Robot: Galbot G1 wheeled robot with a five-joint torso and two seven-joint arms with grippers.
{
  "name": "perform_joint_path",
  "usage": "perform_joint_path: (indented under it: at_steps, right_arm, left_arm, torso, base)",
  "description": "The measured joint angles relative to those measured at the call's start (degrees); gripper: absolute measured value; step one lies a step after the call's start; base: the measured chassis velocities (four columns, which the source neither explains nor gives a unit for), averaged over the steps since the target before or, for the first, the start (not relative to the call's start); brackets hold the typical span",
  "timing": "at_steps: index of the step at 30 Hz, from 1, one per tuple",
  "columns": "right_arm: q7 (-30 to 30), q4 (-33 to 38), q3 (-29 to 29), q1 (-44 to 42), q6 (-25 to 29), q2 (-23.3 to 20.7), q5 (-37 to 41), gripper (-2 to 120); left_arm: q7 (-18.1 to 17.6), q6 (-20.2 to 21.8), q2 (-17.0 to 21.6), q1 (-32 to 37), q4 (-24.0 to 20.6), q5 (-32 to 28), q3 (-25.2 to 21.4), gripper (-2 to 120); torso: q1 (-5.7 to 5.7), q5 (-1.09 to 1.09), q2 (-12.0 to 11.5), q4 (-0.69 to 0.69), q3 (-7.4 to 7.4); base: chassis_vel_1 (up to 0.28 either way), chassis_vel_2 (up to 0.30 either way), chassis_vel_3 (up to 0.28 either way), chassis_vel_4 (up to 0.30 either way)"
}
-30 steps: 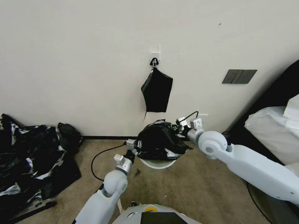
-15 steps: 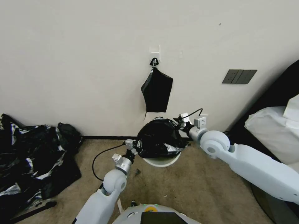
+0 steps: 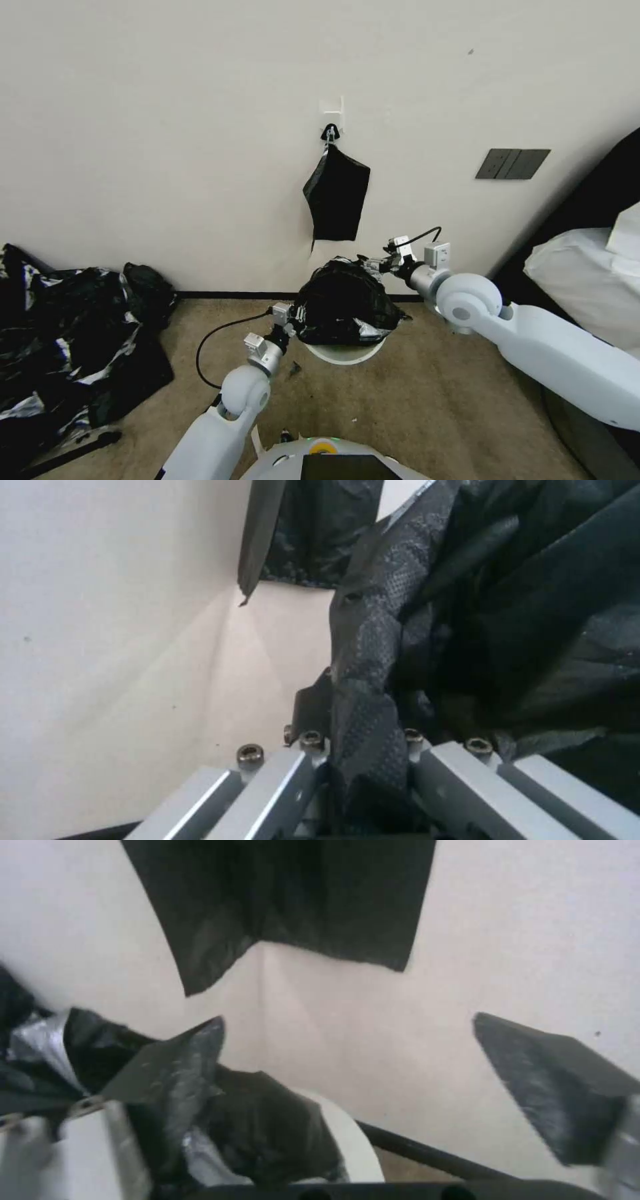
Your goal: Place a trash bag onto the trash bin.
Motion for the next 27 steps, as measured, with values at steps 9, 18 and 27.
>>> perform_joint_path:
  at_steps: [9, 18, 27]
  right_arm:
    - [3.28, 5.15, 11.65, -7.92, 0.96, 0.69, 9.21, 100]
    - [-5.56, 16.73, 23.48, -25.32, -0.93, -1.96, 8.42, 100]
    - [-9.42, 19.00, 13.27, -22.82, -4.03, -3.51, 0.71, 96]
  left_arm:
    - [-3.58, 1.17, -0.95, -0.25, 1.61, -7.58, -1.13, 1]
    - [-5.87, 1.98, 0.51, -2.79, 1.65, -9.93, -1.11, 1]
    - [-6.13, 0.55, 2.90, -4.70, 0.45, -3.21, -0.18, 1]
  torso:
    - [0.00, 0.00, 0.00, 0.00, 0.00]
    - [0.00, -0.01, 0.00, -0.04, -0.01]
    - [0.00, 0.00, 0.00, -0.01, 0.00]
  base:
    - [0.000, 0.000, 0.000, 0.000]
    - [0.000, 0.000, 0.000, 0.000]
    - [0.000, 0.000, 0.000, 0.000]
